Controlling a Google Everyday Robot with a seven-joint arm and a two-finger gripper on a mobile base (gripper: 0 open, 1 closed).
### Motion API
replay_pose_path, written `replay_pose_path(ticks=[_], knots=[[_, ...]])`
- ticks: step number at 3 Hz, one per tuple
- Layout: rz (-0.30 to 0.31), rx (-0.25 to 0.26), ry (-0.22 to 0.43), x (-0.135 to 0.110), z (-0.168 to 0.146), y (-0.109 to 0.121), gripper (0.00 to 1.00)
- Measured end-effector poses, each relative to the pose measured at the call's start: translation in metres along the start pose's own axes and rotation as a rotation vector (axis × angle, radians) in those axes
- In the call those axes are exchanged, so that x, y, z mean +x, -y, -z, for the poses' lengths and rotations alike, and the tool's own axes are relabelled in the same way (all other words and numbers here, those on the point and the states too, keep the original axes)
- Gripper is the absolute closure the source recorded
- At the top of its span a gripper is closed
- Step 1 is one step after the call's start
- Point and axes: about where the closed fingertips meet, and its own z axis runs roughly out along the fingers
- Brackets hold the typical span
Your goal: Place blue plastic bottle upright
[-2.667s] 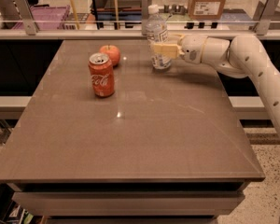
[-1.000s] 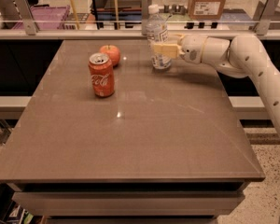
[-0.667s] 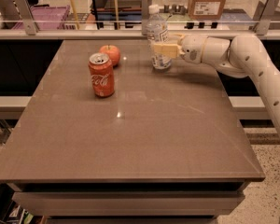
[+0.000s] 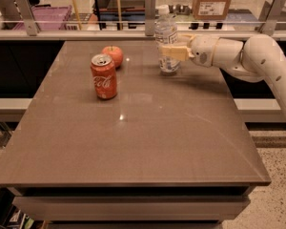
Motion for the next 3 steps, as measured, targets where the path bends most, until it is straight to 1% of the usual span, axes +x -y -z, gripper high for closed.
replay_pose_path(ticks=[1, 2, 3], knots=[[0.014, 0.006, 0.008, -0.002, 0.005, -0.003, 1.00], [0.027, 0.002, 0.043, 0.001, 0.006, -0.002, 1.00], [0.038, -0.033, 0.095, 0.009, -0.003, 0.003, 1.00]])
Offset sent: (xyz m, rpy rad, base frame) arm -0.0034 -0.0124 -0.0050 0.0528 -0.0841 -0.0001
